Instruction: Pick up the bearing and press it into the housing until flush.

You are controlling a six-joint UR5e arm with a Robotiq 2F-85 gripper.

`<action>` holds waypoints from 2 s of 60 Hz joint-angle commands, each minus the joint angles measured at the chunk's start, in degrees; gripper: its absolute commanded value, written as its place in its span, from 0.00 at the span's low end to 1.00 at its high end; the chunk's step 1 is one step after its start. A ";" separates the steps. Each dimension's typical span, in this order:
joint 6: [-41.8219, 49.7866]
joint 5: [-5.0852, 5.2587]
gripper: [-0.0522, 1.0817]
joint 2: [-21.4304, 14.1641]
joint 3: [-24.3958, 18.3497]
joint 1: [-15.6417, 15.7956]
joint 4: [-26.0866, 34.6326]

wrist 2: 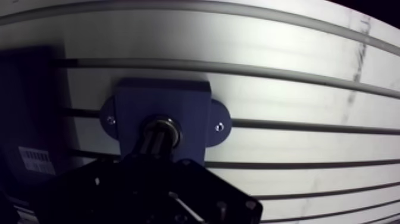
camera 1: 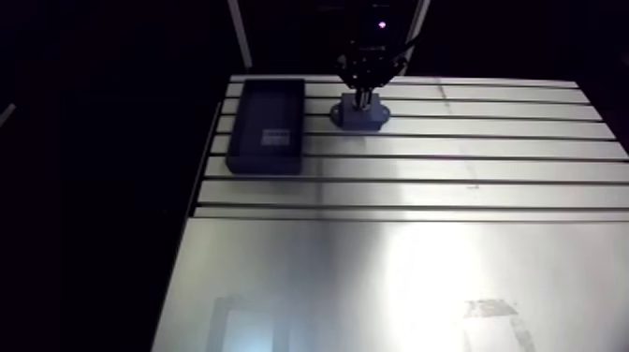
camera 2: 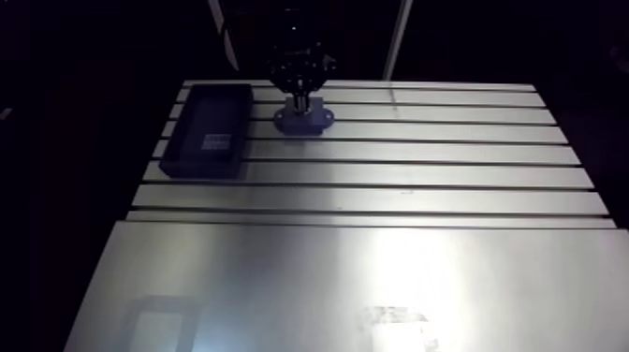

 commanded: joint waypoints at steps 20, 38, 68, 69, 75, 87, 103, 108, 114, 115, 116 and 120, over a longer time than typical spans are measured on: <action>-0.02 -0.09 0.96 0.01 -0.01 0.00 0.03; -0.02 -0.08 0.96 0.01 0.24 0.18 -0.04; -0.02 -0.09 0.96 0.01 0.42 0.18 -0.04; -0.02 -0.09 0.96 0.01 0.43 0.18 -0.04; -0.02 -0.09 0.96 0.01 0.43 0.18 -0.04; -0.02 -0.10 0.96 0.01 0.43 0.18 -0.04; -0.02 -0.09 0.96 0.01 0.50 0.18 -0.04; -0.02 -0.10 0.96 0.01 0.51 0.25 -0.04; -0.02 -0.09 0.96 0.01 0.51 0.26 -0.04; -0.02 -0.16 0.96 0.01 0.51 0.26 -0.04; -0.02 -0.16 0.96 0.01 0.51 0.26 -0.04; -0.02 -0.09 0.96 0.01 0.51 0.26 -0.04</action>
